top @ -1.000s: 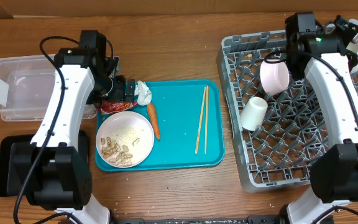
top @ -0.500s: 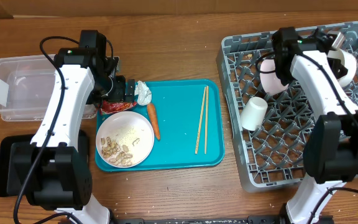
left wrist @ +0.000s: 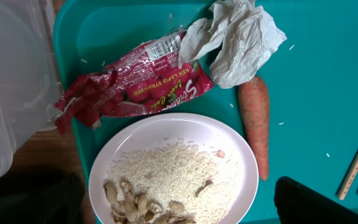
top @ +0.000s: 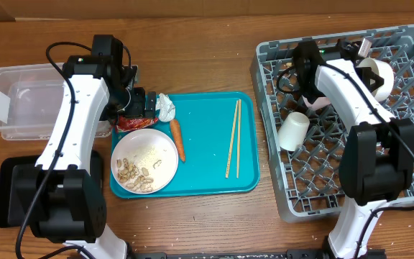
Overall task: Sort waste into correct bins and load items into the dishwasher
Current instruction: 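Move the white bowl beside the pink bowl and release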
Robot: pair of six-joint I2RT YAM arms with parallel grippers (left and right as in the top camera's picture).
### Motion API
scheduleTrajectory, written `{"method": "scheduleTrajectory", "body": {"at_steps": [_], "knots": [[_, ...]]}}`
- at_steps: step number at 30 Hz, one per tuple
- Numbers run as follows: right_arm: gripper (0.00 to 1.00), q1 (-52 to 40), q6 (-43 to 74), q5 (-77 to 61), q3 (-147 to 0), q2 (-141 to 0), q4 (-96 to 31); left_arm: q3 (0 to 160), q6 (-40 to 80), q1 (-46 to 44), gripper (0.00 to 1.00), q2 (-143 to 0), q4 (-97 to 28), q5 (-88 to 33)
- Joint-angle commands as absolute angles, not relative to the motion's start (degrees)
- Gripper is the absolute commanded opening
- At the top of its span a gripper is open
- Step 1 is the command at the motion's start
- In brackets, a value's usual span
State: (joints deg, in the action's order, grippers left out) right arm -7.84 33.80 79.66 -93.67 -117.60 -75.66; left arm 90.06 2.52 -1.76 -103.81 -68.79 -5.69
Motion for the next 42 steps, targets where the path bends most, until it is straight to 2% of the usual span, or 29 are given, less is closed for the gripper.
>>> {"method": "scheduleTrajectory", "body": {"at_steps": [1,10,26,28,29,33,39,42], "knots": [[0.04,-7.3,34.1,84.4,-93.7,-118.1,-75.5,91.0,1.3,-1.5,1.00,-104.7,-68.7,-5.4],[0.04,-6.5,32.8,87.4,-93.7,-118.1,-73.7,91.0,1.3,-1.5,1.00,-104.7,-68.7,-5.4],[0.04,-6.2,32.5,83.9,-93.7,-120.9,-72.5,91.0,1.3,-1.5,1.00,-104.7,-68.7,-5.4],[0.10,-7.4,32.5,83.8,-93.7,-120.9,-72.5,91.0,1.3,-1.5,1.00,-104.7,-68.7,-5.4],[0.16,-7.9,32.5,83.2,-93.7,-120.9,-72.6,91.0,1.3,-1.5,1.00,-104.7,-68.7,-5.4],[0.48,-11.2,32.6,77.3,-93.8,-120.7,-75.1,91.0,1.3,-1.5,1.00,-104.7,-68.7,-5.4],[0.56,-17.4,44.6,68.7,-97.3,-117.4,-84.9,91.0,1.3,-1.5,1.00,-104.7,-68.7,-5.4],[0.59,-20.6,45.0,63.7,-100.9,-113.4,-87.3,91.0,1.3,-1.5,1.00,-104.7,-68.7,-5.4]]}}
